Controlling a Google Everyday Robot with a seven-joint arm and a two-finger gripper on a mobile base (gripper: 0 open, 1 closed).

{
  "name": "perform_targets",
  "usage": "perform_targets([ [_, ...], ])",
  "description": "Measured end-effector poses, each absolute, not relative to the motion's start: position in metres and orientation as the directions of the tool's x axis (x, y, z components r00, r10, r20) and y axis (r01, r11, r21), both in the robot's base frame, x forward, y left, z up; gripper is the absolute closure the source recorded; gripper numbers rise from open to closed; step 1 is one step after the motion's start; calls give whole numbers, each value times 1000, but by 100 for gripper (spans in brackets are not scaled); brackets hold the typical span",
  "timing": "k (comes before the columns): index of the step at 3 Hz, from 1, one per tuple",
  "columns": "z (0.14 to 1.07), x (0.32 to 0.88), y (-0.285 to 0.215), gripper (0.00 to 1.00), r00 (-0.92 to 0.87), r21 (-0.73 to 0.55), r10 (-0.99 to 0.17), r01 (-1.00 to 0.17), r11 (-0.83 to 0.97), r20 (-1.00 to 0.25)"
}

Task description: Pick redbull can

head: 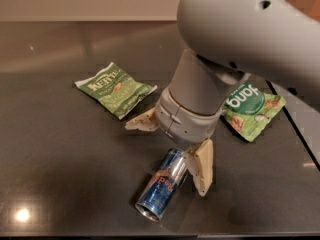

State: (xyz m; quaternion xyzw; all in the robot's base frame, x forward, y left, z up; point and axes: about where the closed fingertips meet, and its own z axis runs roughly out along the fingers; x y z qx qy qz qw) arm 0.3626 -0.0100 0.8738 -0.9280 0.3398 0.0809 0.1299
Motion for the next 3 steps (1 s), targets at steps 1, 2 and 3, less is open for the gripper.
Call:
perform_targets([
  [1,864,362,-6,0,794,-186,-564,-604,-775,-228],
  [2,844,361,-7,0,835,-116,-511,-539,-834,-202],
  [3,829,363,-12,17,859,-41,-482,-496,-868,-172],
])
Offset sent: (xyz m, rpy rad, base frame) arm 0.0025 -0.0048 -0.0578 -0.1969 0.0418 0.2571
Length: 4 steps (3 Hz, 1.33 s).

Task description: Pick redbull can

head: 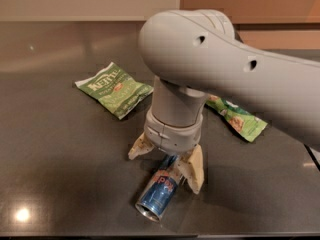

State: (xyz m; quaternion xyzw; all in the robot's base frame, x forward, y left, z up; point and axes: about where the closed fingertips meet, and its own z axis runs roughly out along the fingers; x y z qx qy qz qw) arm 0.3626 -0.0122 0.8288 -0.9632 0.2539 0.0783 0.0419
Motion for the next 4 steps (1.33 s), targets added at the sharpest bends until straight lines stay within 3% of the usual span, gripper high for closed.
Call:
perform_targets([
  [3,849,378,-16,87,857,-21,-483,-494,-869,-177],
  [4,869,393,-14,100,842,-21,-512,-522,-852,-172],
])
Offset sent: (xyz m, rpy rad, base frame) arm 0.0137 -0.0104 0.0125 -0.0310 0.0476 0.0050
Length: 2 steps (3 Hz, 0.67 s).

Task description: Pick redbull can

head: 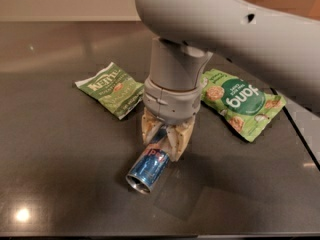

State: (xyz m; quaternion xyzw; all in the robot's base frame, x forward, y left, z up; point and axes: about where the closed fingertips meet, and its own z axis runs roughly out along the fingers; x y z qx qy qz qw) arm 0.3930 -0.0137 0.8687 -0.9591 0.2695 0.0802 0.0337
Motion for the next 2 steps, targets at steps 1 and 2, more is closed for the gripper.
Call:
perform_targets([
  [1,894,417,-6,100,811,-33,-554,-569,-822,-188],
  [2,925,445,9,100,789,-97,-583,-607,-789,-197],
])
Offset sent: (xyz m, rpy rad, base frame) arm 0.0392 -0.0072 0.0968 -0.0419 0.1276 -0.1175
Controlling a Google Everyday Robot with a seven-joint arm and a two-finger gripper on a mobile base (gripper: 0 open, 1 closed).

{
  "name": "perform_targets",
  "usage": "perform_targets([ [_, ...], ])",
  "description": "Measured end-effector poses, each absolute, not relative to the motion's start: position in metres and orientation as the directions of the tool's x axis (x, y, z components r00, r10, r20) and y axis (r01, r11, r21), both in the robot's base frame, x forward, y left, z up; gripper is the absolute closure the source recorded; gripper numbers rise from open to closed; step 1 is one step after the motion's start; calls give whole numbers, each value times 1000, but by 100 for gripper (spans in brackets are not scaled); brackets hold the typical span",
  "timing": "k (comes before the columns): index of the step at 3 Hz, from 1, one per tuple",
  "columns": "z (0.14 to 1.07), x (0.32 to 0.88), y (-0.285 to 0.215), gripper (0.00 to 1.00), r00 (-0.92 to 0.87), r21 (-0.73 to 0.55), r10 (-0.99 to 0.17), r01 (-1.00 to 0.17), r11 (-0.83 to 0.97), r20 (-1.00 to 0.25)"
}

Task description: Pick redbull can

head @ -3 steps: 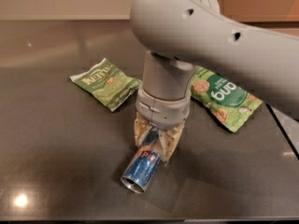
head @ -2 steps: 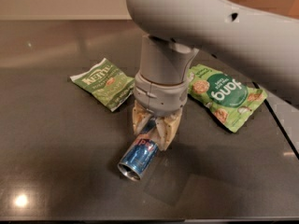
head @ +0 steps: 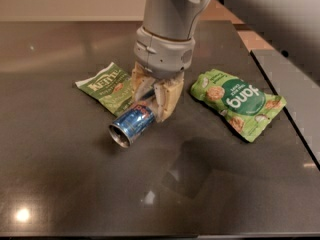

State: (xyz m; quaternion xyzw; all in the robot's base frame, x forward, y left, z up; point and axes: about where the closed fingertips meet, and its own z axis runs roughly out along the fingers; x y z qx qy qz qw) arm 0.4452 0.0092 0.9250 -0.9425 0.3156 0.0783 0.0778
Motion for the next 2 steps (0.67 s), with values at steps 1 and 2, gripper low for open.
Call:
perform_targets([
  [1,946,460,17,100,769,-145,-601,-634,-759,-219],
  [2,948,468,25,100,771,-185,-600,-635,-750,-212],
])
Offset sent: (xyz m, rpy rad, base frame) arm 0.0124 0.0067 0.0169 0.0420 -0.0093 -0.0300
